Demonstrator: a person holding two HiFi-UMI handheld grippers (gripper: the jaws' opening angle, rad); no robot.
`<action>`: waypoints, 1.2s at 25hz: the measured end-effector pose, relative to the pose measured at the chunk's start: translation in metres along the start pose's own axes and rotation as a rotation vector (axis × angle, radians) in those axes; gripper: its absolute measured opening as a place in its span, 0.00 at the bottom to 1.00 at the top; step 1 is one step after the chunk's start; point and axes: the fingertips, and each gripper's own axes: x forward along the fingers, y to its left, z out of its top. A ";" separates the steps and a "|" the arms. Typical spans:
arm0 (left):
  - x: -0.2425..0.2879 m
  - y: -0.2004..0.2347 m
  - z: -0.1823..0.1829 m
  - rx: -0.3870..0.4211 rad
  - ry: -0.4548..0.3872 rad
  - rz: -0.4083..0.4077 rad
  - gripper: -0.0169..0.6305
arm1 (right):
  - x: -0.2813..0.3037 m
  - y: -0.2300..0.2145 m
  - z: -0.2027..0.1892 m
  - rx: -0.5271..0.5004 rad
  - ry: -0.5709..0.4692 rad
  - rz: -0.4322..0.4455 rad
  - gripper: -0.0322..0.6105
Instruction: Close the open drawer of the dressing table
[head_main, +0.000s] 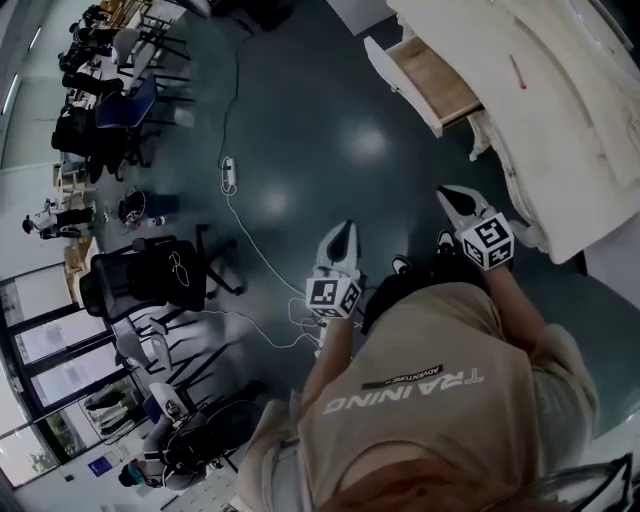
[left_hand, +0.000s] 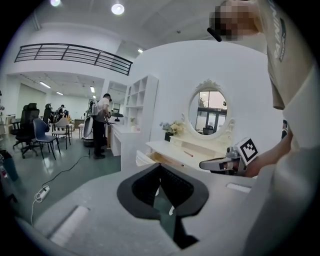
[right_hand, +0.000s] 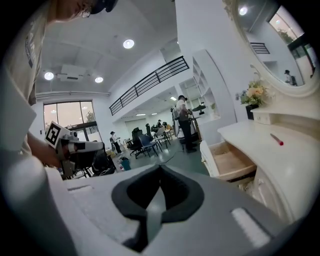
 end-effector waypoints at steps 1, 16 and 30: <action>0.003 0.004 0.004 -0.001 -0.003 0.000 0.04 | 0.006 -0.001 0.001 -0.010 0.011 0.000 0.06; 0.061 0.160 0.029 0.028 -0.034 -0.184 0.04 | 0.147 0.000 0.084 -0.041 -0.047 -0.197 0.05; 0.145 0.298 0.025 0.111 0.047 -0.352 0.04 | 0.268 0.042 0.090 -0.045 0.072 -0.291 0.05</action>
